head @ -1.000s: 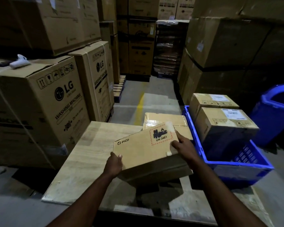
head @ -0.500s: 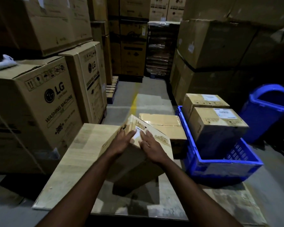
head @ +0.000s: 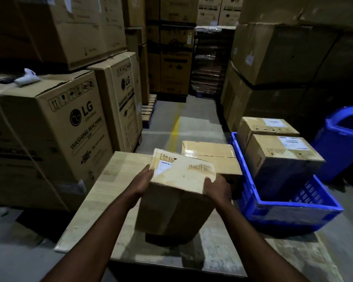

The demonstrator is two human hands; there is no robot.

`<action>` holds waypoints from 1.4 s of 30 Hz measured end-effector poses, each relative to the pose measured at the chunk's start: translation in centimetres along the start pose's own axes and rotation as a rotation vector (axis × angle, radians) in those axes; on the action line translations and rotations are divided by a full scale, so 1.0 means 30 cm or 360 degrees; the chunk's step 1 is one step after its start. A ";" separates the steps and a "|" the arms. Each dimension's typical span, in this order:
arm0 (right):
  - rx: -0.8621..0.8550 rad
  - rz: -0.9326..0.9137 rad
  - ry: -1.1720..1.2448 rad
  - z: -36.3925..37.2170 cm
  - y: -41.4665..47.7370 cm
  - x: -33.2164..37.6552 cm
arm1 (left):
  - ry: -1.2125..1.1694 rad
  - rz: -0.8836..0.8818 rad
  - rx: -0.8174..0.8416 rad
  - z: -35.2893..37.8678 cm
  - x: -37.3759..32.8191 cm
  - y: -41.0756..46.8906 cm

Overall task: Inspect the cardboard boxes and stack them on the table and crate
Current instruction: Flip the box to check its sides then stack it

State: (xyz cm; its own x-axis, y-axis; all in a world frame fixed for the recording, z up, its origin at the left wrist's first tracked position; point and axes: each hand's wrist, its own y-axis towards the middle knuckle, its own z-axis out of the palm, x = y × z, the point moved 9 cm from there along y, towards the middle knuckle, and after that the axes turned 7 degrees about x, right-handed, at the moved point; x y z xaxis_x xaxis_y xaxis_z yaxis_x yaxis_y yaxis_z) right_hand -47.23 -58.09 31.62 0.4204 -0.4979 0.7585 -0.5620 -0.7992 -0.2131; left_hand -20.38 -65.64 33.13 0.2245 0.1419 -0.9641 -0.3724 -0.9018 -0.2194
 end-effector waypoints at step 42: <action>0.0293 -0.0636 -0.0937 0.071 0.019 0.035 | 0.2147 0.0530 0.0129 0.273 0.006 0.002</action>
State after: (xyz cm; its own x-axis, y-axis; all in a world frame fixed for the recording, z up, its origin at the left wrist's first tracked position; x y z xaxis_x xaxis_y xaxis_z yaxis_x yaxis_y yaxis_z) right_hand -45.58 -59.79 30.97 0.9102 -0.2137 0.3548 -0.1787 -0.9754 -0.1290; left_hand -27.74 -62.34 31.73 0.7842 -0.6132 -0.0950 -0.6195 -0.7825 -0.0633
